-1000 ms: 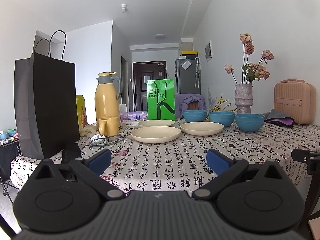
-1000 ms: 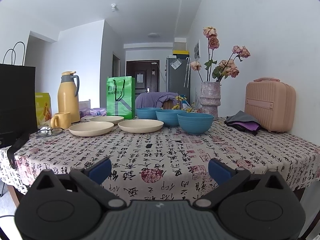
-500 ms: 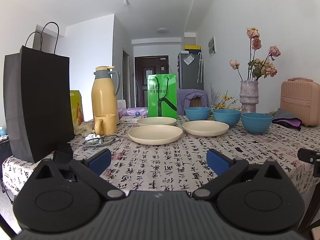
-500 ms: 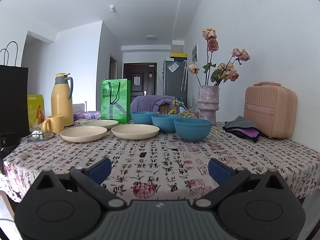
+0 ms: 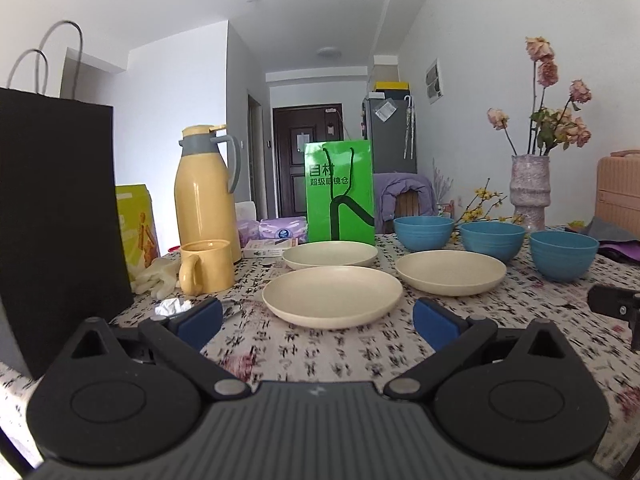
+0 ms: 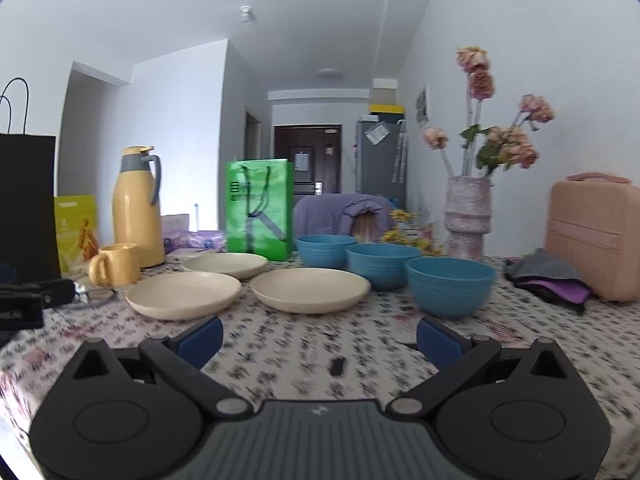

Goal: Organize plates and bowls
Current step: 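Reach to the cream plate and close both grippers on its rim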

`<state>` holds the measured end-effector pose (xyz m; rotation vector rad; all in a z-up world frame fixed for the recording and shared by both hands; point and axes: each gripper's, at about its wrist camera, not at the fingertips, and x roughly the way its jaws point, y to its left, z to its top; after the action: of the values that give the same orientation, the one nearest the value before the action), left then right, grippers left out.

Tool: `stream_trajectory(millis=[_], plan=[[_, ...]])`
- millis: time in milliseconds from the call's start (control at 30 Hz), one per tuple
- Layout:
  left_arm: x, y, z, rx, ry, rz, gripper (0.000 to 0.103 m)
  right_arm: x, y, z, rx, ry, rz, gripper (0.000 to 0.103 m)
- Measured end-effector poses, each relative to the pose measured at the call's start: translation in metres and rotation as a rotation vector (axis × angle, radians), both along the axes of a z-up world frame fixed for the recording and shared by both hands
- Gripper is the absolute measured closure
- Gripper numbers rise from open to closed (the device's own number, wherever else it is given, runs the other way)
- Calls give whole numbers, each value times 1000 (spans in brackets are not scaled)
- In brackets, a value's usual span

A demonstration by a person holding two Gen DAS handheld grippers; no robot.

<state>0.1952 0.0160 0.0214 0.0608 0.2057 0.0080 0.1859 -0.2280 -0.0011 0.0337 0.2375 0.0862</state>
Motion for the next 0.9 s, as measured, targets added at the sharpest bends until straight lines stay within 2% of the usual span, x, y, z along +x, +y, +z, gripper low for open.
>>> stream_trajectory(millis=[133, 200, 267, 333, 400, 433, 467, 533, 600, 700, 800, 900], plan=[[52, 21, 4, -7, 13, -36, 0, 67, 19, 6, 114, 67, 164, 0], [83, 30, 4, 23, 36, -37, 0, 106, 29, 4, 179, 173, 225, 0], [114, 39, 2, 31, 83, -42, 0, 144, 48, -2, 161, 283, 261, 0], [144, 51, 1, -6, 128, 0, 2, 175, 64, -9, 116, 309, 251, 0], [171, 63, -1, -53, 182, 1, 7, 204, 72, -16, 136, 358, 230, 1], [184, 68, -2, -70, 203, -8, 16, 218, 75, -19, 163, 381, 241, 6], [196, 71, -4, -80, 223, -2, 21, 231, 78, -23, 185, 400, 242, 16], [219, 75, -7, -93, 271, 13, 38, 248, 85, -29, 178, 416, 226, 26], [236, 78, -11, -107, 314, -4, 39, 259, 92, -32, 165, 424, 217, 28], [254, 76, -18, -88, 355, -22, 39, 269, 96, -37, 180, 441, 216, 36], [270, 75, -25, -72, 406, -19, 39, 277, 102, -39, 165, 450, 215, 51], [278, 72, -28, -53, 425, -49, 39, 283, 106, -43, 150, 461, 208, 55]])
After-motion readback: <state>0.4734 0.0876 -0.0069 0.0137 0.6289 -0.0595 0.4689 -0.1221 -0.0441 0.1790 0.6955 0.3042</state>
